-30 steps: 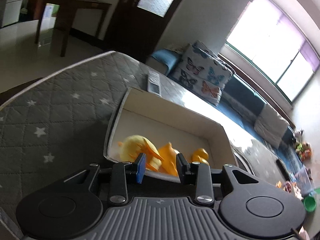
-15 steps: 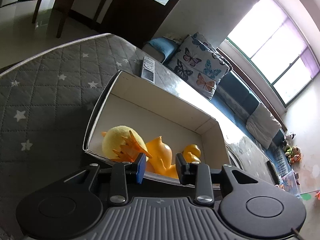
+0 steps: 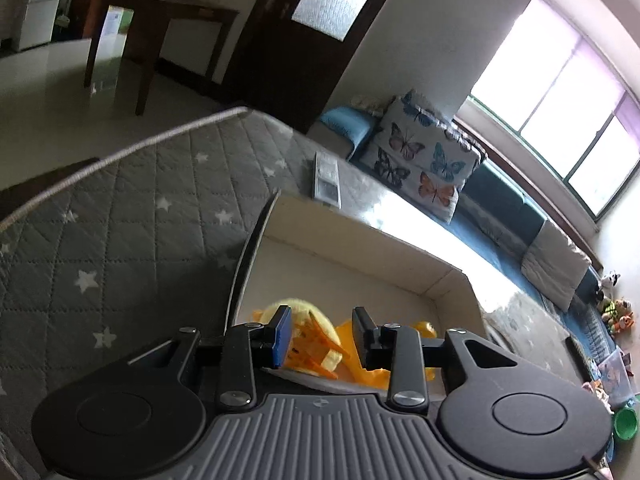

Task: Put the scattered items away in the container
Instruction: 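Move the left gripper out of the box toward the grey toy figure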

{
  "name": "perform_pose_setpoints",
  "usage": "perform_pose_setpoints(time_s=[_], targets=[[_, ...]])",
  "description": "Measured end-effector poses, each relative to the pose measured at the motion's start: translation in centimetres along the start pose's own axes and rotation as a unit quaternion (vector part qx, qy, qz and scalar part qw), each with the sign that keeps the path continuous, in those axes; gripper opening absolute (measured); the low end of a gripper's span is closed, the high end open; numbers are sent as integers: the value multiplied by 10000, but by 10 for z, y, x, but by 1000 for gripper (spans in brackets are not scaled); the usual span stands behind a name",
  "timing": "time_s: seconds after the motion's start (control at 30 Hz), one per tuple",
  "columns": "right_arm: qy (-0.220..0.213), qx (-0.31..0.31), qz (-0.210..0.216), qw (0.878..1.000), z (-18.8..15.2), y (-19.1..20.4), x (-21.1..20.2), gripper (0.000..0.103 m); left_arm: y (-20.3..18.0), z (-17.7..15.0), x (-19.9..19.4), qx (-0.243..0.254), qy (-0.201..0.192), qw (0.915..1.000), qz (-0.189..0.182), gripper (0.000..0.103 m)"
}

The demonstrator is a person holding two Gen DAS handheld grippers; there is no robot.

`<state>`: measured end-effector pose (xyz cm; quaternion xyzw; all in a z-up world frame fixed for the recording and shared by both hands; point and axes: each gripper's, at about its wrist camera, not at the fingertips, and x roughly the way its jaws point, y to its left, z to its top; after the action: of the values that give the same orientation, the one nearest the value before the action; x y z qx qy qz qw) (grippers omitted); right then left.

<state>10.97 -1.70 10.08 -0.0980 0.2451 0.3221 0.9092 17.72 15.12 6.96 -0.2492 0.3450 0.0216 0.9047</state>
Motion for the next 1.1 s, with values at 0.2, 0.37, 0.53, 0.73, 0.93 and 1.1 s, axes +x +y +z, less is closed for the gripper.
perform_pose_setpoints(time_s=[0.2, 0.37, 0.53, 0.73, 0.93, 1.1], targets=[[24, 35, -16, 10000, -1, 0, -1, 74, -1, -5, 14, -189, 177, 9994, -210, 36], [48, 85, -46, 9999, -3, -2, 0, 74, -7, -8, 23, -253, 365, 9979, -476, 36], [55, 117, -61, 9999, -5, -3, -2, 74, -14, -11, 30, -267, 581, 9951, -750, 36], [74, 192, -94, 9997, -8, -6, -3, 74, -20, -11, 27, -184, 517, 9945, -895, 36], [93, 252, -155, 9995, -11, -11, -6, 74, -25, -10, 11, 108, 201, 9968, -767, 36], [157, 294, -234, 9992, -19, -16, -12, 74, -38, -25, 1, 537, 151, 9957, -737, 36]])
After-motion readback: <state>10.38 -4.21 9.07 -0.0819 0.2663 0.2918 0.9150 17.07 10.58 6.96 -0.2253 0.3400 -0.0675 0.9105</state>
